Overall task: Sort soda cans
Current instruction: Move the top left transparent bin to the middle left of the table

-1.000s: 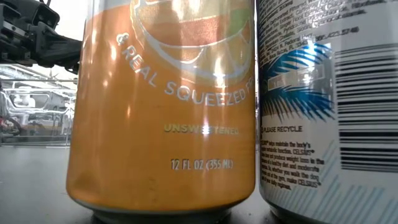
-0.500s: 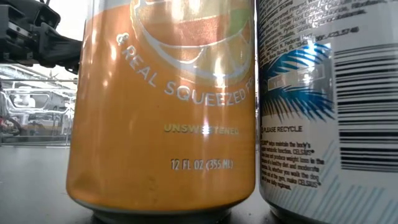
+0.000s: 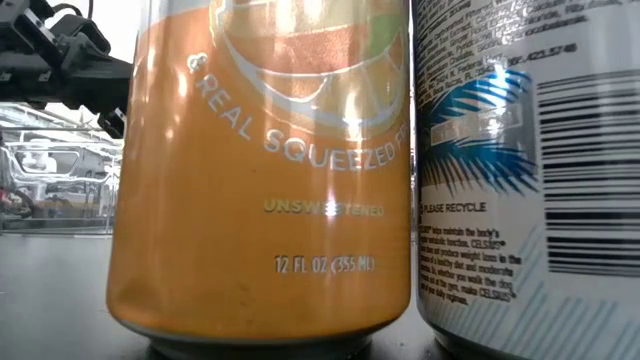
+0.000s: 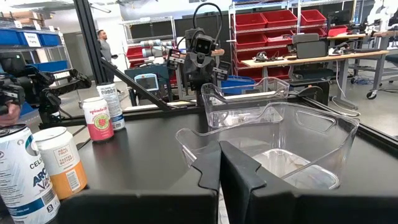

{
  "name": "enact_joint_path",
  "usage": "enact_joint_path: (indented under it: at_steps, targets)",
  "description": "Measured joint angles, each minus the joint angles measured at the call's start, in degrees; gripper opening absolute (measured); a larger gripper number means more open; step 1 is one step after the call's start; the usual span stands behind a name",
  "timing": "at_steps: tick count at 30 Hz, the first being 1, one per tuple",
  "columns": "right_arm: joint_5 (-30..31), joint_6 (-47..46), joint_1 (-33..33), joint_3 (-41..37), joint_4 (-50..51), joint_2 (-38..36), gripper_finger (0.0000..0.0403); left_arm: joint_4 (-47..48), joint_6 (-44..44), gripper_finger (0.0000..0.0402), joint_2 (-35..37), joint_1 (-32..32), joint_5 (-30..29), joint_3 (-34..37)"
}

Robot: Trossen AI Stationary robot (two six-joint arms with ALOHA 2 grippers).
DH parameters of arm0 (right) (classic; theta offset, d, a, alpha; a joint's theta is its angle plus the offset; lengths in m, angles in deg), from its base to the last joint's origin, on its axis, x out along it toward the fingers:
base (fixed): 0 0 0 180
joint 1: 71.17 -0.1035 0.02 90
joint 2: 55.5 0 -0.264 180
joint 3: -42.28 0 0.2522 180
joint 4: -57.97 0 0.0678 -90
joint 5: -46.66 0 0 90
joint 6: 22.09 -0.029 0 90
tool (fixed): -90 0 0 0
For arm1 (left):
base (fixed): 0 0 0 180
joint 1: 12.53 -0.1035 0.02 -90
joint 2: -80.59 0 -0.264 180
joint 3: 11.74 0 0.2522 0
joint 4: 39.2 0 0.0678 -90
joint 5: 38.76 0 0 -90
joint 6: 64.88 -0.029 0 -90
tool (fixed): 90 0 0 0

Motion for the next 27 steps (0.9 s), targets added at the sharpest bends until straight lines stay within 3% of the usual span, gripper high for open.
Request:
enact_joint_path:
  at_steps: [20,24,27]
  targets:
    - [0.01,-0.01,-0.01,0.00,0.00,-0.01,0.0000,-2.13,0.20,0.0059,0.00,0.00,1.61,-0.35]
    - [0.00,0.00,0.00,0.00,0.00,-0.01,0.0000,-0.66,0.11,0.0059,-0.56,0.00,-1.08,-4.38]
    - [0.00,0.00,-0.02,0.00,0.00,0.00,0.0000,6.85,-2.41,0.0059,-2.32,0.00,-3.90,-9.44]
